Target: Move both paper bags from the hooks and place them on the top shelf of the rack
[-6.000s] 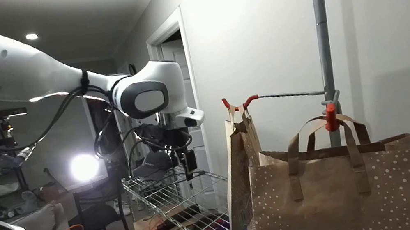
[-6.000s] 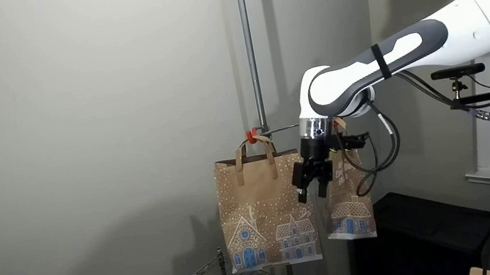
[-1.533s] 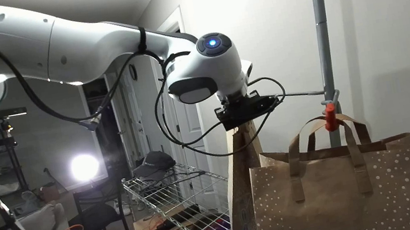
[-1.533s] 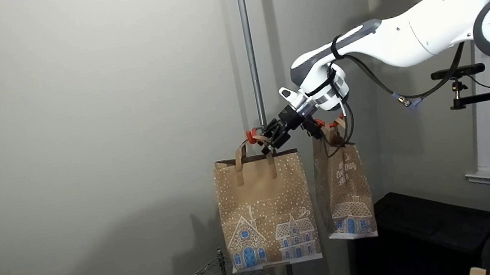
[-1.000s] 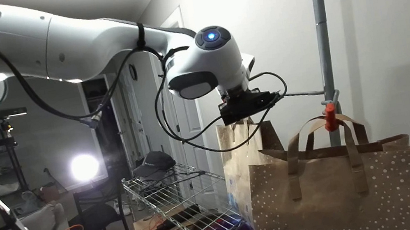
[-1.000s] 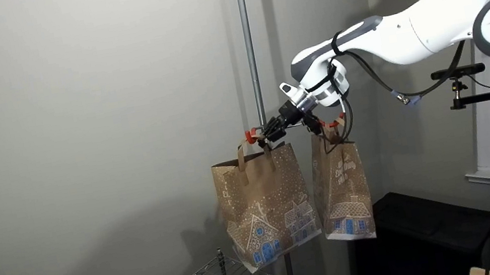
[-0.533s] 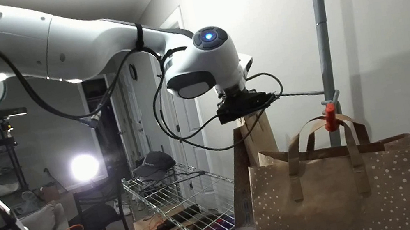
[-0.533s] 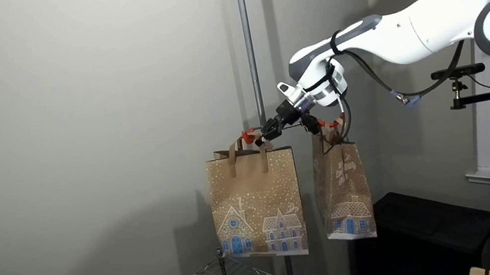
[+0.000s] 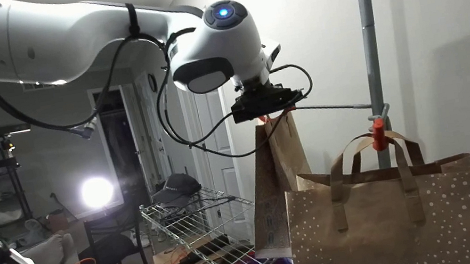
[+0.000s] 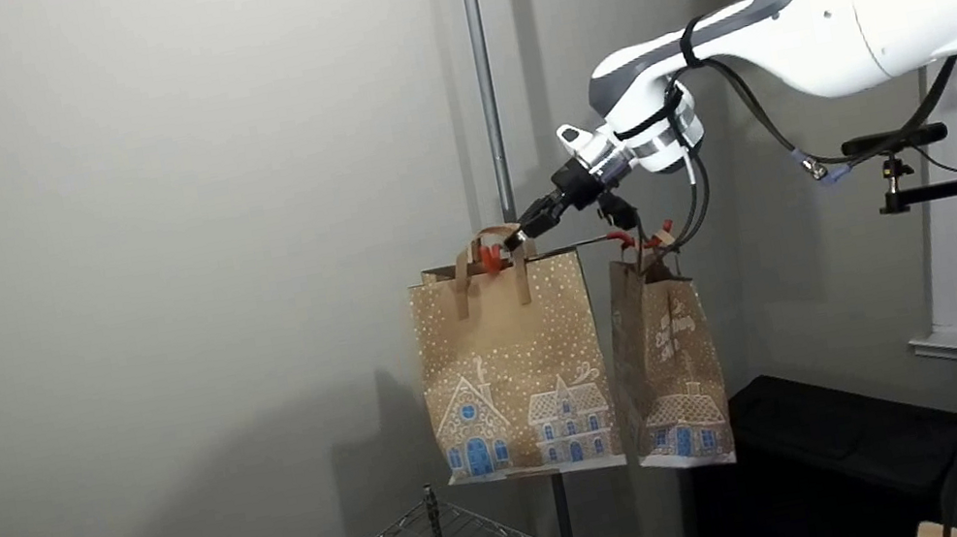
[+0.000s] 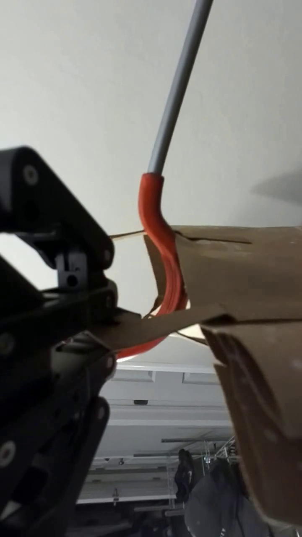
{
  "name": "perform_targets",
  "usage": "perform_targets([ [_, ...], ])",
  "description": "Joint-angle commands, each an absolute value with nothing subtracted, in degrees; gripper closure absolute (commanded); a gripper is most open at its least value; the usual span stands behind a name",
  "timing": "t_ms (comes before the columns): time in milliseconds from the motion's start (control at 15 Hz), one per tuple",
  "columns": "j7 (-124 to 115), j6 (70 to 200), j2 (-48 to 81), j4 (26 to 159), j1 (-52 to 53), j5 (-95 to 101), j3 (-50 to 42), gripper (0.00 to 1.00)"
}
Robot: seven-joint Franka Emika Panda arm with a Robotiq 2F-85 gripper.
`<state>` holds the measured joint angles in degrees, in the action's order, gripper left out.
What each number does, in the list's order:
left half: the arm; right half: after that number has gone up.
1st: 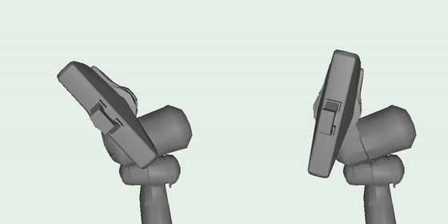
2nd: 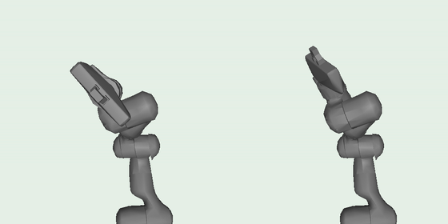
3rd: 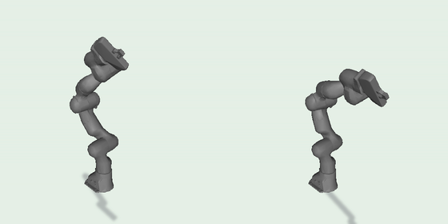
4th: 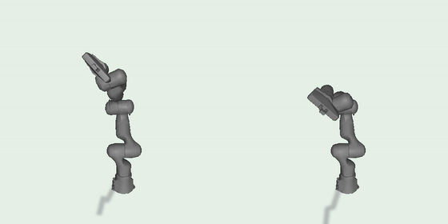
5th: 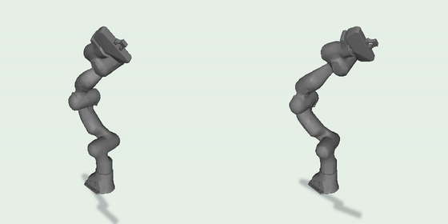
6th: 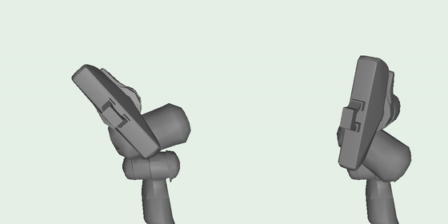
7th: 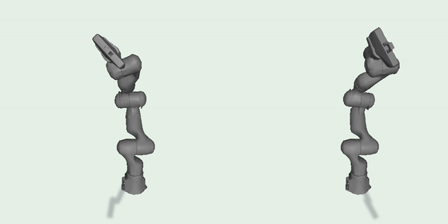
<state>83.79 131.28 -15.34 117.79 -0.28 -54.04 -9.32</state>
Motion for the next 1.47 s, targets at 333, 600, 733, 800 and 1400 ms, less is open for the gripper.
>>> perform_targets([
  [333, 77.41, 130.22, -18.59, 119.6, 1.37, -54.9, -5.64, 0.96],
  [600, 76.89, 130.33, -17.94, 120.04, 1.99, -54.76, -4.57, 0.96],
  [733, 77.7, 129.96, -17.88, 120.18, 2.26, -55.45, -4.79, 0.96],
  [800, 79.06, 129.57, -17.8, 120.08, 2.49, -56.39, -5.24, 0.96],
  [1400, 87.28, 126.73, -16.26, 119.62, 2.76, -63.86, -5.41, 0.95],
])
